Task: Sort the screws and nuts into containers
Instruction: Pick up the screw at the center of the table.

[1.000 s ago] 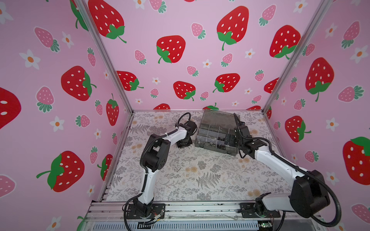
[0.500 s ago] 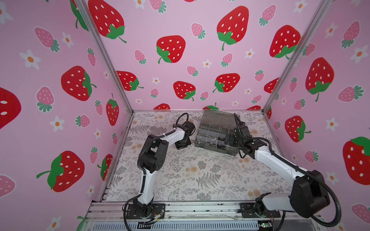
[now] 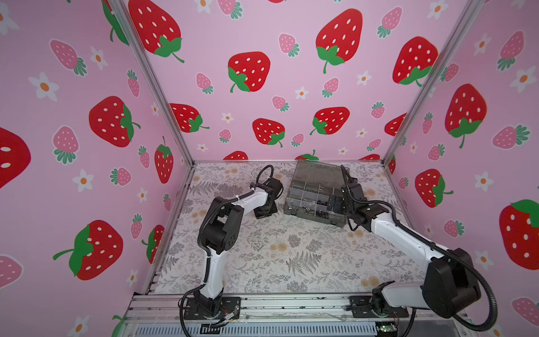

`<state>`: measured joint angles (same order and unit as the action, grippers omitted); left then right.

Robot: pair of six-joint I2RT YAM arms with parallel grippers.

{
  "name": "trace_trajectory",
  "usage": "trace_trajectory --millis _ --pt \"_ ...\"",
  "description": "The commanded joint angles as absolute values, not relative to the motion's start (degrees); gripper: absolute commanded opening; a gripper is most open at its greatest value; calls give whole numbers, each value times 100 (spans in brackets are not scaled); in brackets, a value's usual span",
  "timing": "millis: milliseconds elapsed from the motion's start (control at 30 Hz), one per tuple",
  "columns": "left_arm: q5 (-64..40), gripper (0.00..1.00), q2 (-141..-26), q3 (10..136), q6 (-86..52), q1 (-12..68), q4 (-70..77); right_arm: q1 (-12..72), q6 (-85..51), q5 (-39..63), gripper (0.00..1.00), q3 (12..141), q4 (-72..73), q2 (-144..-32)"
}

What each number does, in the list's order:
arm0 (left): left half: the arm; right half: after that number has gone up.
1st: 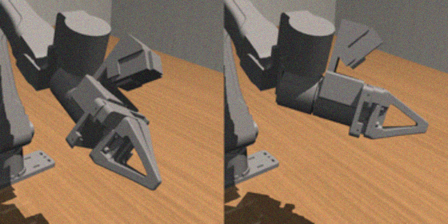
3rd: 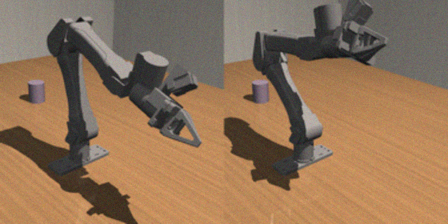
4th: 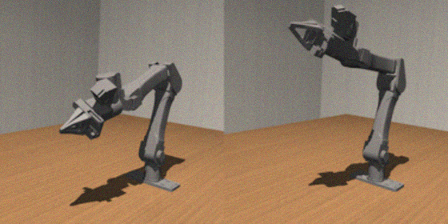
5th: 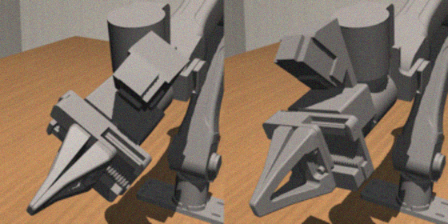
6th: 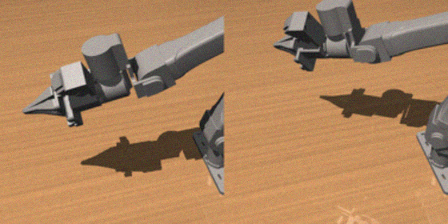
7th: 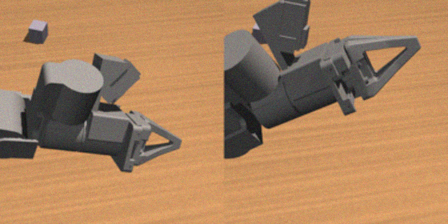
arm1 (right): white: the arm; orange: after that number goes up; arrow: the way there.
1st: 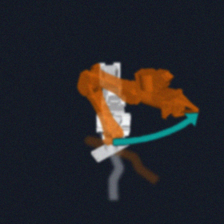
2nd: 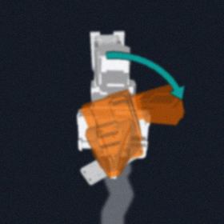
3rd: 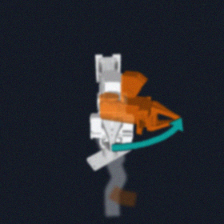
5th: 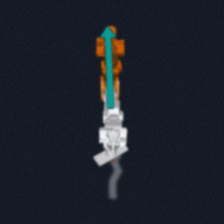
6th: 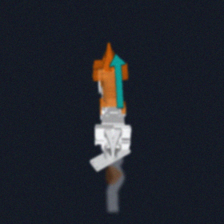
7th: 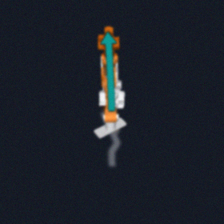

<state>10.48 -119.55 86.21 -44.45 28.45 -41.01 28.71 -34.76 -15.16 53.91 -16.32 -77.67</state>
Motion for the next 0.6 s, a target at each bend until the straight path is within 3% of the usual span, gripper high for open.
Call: trace_trajectory --millis 0,567 --pt "1172 0 -11651 8535 -4187 2931 -4199 2839 -3586 -1550 100 5304 -1600 -7612" --pt "766 0 -11341 9456 -3246 3367 -3878 2839 -3638 -1695 100 5256 -1583 -7475"
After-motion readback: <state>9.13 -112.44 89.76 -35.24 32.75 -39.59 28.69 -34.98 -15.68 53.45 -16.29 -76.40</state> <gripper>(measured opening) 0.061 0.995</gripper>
